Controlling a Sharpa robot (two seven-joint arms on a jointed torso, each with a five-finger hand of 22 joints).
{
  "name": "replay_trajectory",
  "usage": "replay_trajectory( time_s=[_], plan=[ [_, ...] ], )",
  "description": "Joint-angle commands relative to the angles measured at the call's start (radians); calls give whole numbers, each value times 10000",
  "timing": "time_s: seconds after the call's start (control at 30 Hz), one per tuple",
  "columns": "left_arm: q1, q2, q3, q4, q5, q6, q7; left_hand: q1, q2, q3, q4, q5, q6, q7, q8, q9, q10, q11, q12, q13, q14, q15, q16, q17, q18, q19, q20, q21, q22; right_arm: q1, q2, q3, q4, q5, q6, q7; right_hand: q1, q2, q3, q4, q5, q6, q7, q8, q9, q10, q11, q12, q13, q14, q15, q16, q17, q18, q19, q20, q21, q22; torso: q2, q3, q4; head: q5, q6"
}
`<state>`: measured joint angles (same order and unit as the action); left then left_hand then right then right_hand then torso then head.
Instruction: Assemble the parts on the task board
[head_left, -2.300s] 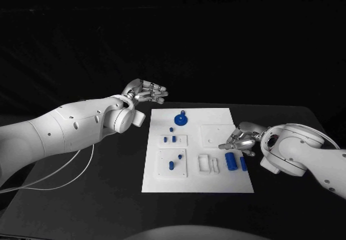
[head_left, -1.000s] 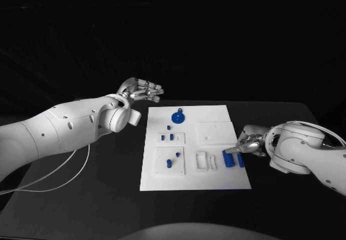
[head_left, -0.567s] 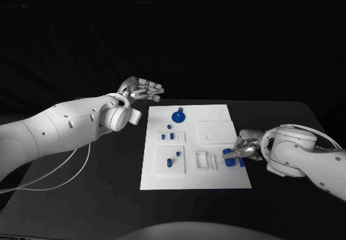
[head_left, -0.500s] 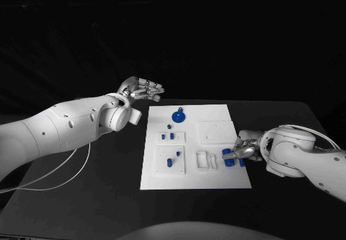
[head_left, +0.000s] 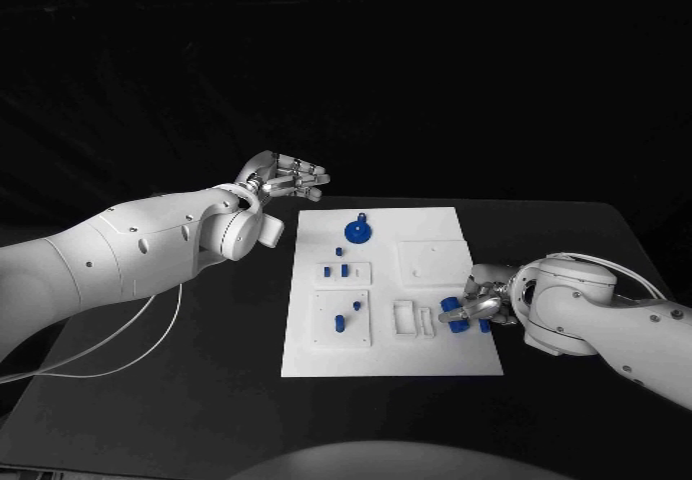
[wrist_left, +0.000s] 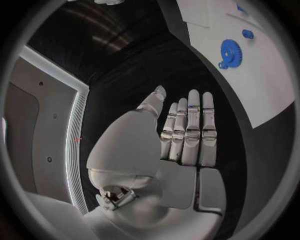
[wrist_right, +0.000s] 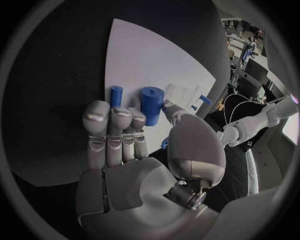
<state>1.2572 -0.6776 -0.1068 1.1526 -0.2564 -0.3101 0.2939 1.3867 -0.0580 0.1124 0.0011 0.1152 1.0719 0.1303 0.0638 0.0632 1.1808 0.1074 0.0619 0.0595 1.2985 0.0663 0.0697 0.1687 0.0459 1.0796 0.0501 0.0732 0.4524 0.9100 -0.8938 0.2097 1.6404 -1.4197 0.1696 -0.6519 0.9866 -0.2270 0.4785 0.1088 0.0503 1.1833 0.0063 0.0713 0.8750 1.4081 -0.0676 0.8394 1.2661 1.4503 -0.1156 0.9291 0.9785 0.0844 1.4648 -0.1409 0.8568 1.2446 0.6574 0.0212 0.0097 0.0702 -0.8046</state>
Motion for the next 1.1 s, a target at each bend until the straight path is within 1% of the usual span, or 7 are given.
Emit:
replay_trajectory(
  time_s=[0.03,0.13,0.33,0.5,0.6,0.73,1.1],
  plan=[
    [0,17,8,12,70,127,103,-52,38,-29,-1,-33,-79,0,-8,-1,-89,-8,-14,1,-68,31,-25,16,-84,71,17,-2,-8,-102,41,-111,-126,-172,-64,-66,111,376,481,-561,477,-46,-60,-65,-46,-32,-19,-21,-27,23,-58,-40,-29,-82,577,-11,-5,19,-1,-7,-2,-1,-8],
    [-1,19,8,12,70,133,103,-52,38,-29,-1,-33,-79,0,-8,-1,-89,-8,-14,1,-68,31,-25,16,-84,71,17,-2,-8,-102,53,-122,-129,-141,-274,-59,-23,553,747,-1089,1160,-28,-115,-65,-19,-32,-46,9,-47,25,-76,-37,-40,-100,578,-30,7,42,-2,-6,-1,8,-6],
    [-1,17,8,11,70,142,100,-53,56,-46,21,-28,-74,-2,-8,-1,-92,-6,-14,1,-72,34,-24,18,-85,78,19,-1,-66,-102,12,-130,34,258,-882,-31,-206,650,1013,-1540,1923,28,-154,-63,104,-7,-90,42,-89,23,-103,-22,-59,-131,586,-58,52,78,-2,-2,-4,11,-12],
    [-2,13,8,8,70,148,90,-53,56,-46,21,-28,-74,-2,-8,-1,-92,-6,-14,1,-72,34,-24,18,-85,78,19,-1,-66,-94,-123,-106,321,821,-1305,-20,-165,731,1142,-1753,1961,56,-174,-63,170,6,-106,69,-104,20,-115,-23,-81,-139,586,-68,53,82,-6,-7,-6,11,-11],
    [-2,15,8,6,70,150,85,-53,56,-46,21,-28,-74,-2,-8,-1,-92,-6,-14,1,-72,34,-24,18,-85,78,19,-1,-66,-61,-197,-56,543,1188,-1555,-23,-86,795,1311,-1857,1680,41,-177,-64,189,-7,-107,58,-120,14,-114,-37,-102,-144,584,-69,56,89,-10,-21,-12,-2,-1],
    [-2,21,8,7,70,155,83,-53,56,-46,21,-28,-74,-2,-8,-1,-92,-6,-14,1,-72,34,-24,18,-85,78,19,-1,-66,-8,-232,21,783,1580,-1741,-24,-101,775,1401,-1890,1603,55,-183,-62,211,-4,-110,65,-130,14,-113,-42,-117,-145,584,-69,50,95,-10,-24,-8,-2,4],
    [-2,20,8,16,73,143,76,-57,67,-77,52,-28,-84,1,-11,-2,-102,-4,-15,1,-78,36,-23,19,-85,96,23,6,-167,90,-36,97,1115,2023,-1700,-49,-83,767,1338,-1890,1614,75,-182,-68,173,-12,-107,34,-165,9,-112,-61,-143,-154,581,-68,53,110,-2,-17,15,36,-15]
  ],
)
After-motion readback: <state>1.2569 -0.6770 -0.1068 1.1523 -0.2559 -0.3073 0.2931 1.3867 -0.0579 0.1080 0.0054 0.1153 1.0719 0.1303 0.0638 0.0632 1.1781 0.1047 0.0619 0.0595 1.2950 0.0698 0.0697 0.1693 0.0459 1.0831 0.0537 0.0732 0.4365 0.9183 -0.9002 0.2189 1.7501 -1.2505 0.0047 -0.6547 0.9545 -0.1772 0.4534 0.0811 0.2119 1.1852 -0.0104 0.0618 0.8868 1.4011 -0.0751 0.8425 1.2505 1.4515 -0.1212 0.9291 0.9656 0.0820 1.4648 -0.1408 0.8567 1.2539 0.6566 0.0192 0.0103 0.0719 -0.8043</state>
